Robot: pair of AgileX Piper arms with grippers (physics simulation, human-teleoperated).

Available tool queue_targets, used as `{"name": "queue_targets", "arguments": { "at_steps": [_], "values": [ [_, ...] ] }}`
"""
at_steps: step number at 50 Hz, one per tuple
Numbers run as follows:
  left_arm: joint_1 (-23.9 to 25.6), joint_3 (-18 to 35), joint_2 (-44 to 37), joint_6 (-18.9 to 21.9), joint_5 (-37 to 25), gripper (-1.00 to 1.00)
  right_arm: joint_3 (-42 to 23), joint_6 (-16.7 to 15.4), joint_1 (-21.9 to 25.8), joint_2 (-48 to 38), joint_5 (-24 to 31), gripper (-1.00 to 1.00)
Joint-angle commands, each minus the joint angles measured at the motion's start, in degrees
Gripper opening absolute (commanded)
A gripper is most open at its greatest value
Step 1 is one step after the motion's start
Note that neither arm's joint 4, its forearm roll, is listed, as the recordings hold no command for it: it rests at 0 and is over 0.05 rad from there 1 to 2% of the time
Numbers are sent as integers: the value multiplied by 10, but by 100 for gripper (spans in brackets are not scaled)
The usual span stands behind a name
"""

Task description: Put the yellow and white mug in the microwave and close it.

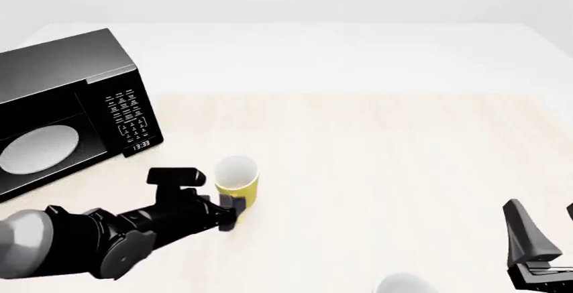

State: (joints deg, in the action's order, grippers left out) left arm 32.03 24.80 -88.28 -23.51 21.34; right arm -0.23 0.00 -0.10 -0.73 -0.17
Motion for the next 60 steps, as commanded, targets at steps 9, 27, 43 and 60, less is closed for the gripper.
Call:
{"name": "queue_targets", "arguments": {
  "at_steps": [9, 27, 43, 60],
  "values": [
    [6, 2, -44, -4, 13, 100, 0, 0, 0, 0, 0, 100],
    [13, -5, -56, -19, 23, -100, 0, 0, 0, 0, 0, 100],
    [-16, -30, 50, 29, -7, -100, 0, 0, 0, 0, 0, 100],
    [-75, -64, 218, 86, -77, -100, 0, 0, 0, 0, 0, 100]
  ]
}}
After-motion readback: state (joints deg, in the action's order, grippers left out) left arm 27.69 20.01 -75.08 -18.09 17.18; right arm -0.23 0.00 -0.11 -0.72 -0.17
